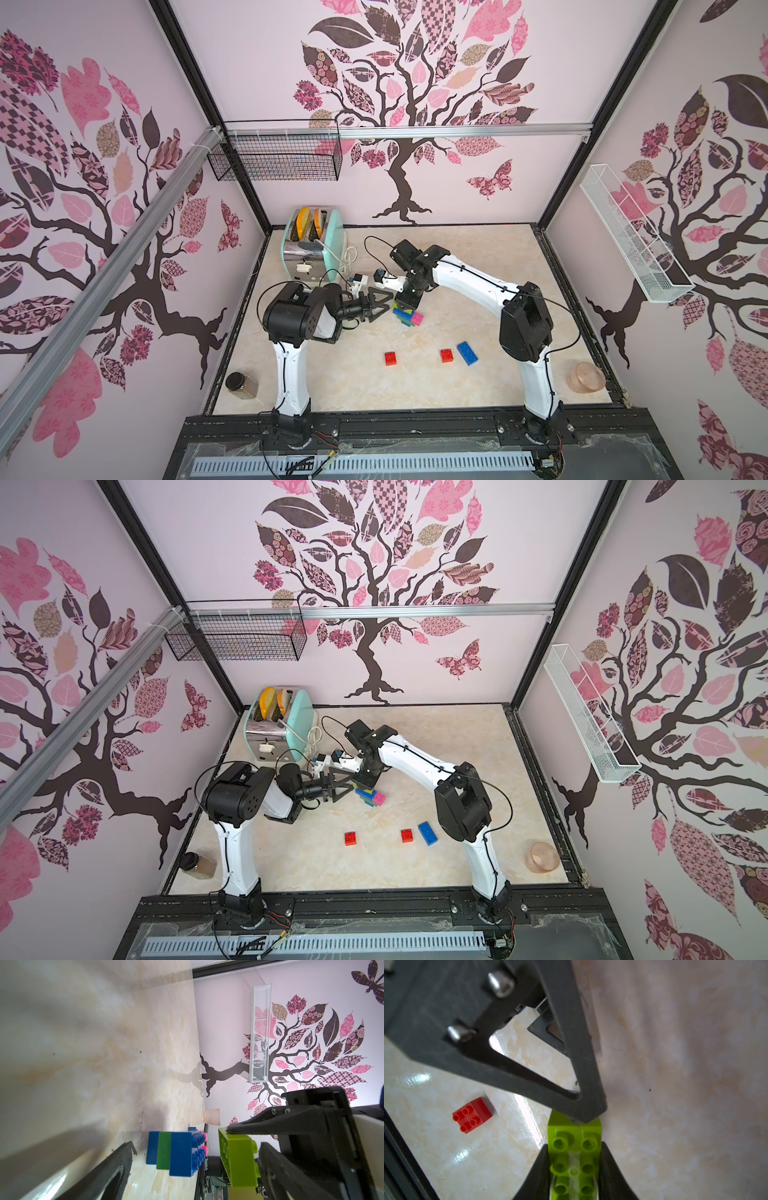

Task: Assemble a heart with lego
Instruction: Assemble the lego brick with the lego brick.

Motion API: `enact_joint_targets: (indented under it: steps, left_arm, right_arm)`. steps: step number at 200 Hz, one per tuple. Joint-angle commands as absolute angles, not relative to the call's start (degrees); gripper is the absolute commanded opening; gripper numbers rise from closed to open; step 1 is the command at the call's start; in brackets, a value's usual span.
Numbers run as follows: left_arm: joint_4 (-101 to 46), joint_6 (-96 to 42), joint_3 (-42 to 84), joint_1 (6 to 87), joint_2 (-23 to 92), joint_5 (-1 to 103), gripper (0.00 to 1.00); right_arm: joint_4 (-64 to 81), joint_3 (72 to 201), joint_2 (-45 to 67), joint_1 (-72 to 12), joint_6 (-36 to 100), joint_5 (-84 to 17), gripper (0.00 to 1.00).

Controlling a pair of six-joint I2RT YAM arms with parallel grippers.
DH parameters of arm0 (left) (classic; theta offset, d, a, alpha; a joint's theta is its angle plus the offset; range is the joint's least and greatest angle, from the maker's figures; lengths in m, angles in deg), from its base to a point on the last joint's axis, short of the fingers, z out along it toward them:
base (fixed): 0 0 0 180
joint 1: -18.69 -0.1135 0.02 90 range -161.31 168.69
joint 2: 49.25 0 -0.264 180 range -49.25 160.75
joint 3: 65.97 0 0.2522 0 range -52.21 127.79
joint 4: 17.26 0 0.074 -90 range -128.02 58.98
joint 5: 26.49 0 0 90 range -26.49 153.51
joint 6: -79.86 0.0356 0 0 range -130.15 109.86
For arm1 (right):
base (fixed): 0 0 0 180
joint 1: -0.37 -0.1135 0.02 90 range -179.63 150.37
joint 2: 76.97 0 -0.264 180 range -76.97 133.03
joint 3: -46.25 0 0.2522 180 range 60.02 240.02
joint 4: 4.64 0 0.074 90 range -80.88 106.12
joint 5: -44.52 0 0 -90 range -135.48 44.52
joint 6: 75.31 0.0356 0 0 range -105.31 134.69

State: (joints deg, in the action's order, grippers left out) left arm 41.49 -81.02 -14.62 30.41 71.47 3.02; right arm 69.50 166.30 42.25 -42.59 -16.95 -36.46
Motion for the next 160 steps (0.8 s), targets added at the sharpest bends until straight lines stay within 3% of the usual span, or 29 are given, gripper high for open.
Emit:
enact_joint_targets:
  steps: [1,160]
  left_arm:
    - [40.53,-81.12,-14.6,29.85,73.44,4.2,0.97]
    - [40.8,-80.38,-13.94,32.17,73.04,1.76,0.85]
  right_arm:
    - [67.55,165.72,42.63,-43.01,-14.24,-37.32,0.18]
    - [64.44,161.39,42.7,-43.27,-13.7,-35.28,0.18]
